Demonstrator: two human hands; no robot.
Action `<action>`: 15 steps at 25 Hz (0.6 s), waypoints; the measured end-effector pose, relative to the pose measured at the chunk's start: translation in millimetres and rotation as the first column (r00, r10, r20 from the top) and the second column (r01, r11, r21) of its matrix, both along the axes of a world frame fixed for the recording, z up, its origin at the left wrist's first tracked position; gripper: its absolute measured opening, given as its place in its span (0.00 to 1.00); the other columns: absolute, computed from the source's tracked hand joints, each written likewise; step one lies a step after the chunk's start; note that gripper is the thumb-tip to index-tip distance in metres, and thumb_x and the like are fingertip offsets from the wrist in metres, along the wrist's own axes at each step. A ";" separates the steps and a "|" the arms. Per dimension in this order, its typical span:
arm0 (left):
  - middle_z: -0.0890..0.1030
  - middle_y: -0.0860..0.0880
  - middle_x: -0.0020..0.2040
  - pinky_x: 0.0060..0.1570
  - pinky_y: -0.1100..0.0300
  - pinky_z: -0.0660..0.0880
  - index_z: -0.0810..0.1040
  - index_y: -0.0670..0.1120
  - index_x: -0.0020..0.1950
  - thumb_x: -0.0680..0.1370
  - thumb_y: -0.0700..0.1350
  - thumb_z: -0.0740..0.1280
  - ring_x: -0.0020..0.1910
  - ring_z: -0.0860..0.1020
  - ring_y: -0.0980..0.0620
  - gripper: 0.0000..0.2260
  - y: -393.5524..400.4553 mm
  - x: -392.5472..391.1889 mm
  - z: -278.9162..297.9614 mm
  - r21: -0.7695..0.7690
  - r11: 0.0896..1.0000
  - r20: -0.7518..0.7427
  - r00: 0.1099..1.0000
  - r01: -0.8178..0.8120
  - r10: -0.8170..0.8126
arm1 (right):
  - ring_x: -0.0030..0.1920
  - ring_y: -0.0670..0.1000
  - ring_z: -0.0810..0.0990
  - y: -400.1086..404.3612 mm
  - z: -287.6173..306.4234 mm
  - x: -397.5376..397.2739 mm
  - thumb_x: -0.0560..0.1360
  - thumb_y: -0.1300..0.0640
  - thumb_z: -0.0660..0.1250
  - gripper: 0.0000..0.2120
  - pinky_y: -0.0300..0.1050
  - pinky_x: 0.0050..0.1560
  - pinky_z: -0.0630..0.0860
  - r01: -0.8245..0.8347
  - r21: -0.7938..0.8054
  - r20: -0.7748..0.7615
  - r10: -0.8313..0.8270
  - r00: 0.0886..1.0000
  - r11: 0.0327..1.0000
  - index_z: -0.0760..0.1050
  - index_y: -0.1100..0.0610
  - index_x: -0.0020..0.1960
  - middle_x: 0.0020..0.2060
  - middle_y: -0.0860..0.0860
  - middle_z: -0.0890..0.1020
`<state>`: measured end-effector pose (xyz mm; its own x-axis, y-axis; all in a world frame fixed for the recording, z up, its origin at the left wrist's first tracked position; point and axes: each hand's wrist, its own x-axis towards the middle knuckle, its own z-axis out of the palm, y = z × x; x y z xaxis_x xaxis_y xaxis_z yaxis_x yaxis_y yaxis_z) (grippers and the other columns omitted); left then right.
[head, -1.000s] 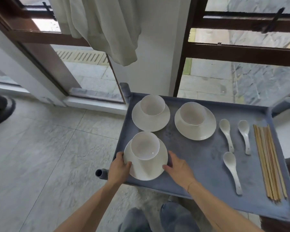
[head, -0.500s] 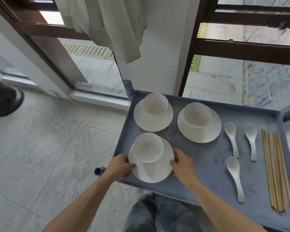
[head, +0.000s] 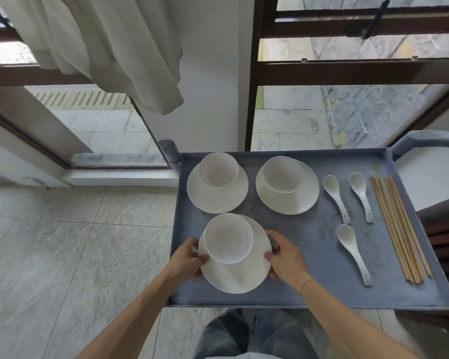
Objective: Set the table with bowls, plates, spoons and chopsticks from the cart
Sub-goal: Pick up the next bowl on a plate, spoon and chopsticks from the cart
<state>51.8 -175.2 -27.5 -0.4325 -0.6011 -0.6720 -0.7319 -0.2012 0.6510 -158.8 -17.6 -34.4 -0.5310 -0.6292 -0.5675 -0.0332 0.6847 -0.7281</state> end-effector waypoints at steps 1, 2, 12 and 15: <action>0.84 0.41 0.48 0.38 0.51 0.82 0.71 0.45 0.58 0.78 0.38 0.67 0.39 0.84 0.47 0.10 -0.4 -3.1 2.0 0.060 0.998 -0.038 0.999 0.007 -0.005 | 0.36 0.51 0.81 2.0 1.9 -4.1 0.76 0.66 0.63 0.24 0.42 0.30 0.80 0.015 -0.008 -0.021 -0.015 1.000 1.000 0.75 0.38 0.59 0.39 0.47 0.81; 0.84 0.41 0.48 0.37 0.52 0.83 0.71 0.48 0.60 0.78 0.37 0.67 0.40 0.85 0.47 0.13 0.0 -7.4 3.5 0.119 0.993 -0.073 0.997 0.014 -0.005 | 0.35 0.50 0.80 4.1 3.7 -8.8 0.76 0.66 0.63 0.24 0.41 0.31 0.79 0.018 -0.007 -0.046 -0.019 0.999 1.000 0.75 0.39 0.60 0.38 0.47 0.80; 0.86 0.40 0.46 0.36 0.51 0.83 0.75 0.54 0.60 0.78 0.34 0.66 0.42 0.86 0.41 0.17 38.0 -67.6 1.0 0.277 0.960 -0.191 0.976 -0.050 0.106 | 0.48 0.53 0.81 52.8 14.9 -56.0 0.75 0.62 0.65 0.23 0.56 0.51 0.81 0.107 0.035 -0.121 -0.102 0.987 0.994 0.75 0.44 0.66 0.46 0.50 0.82; 0.85 0.39 0.49 0.35 0.50 0.83 0.76 0.55 0.58 0.78 0.34 0.67 0.42 0.86 0.41 0.17 57.7 -90.0 0.8 0.276 0.956 -0.189 0.970 -0.099 0.155 | 0.48 0.53 0.82 69.1 14.9 -77.0 0.76 0.60 0.66 0.19 0.55 0.50 0.81 0.128 0.016 -0.119 -0.125 0.985 0.992 0.76 0.45 0.64 0.48 0.50 0.83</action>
<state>-38.1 -117.5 -26.7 -0.5103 -0.4744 -0.7173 -0.5442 -0.4677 0.6965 -235.8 51.5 -19.5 -0.6693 -0.5400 -0.5104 -0.0293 0.7055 -0.7081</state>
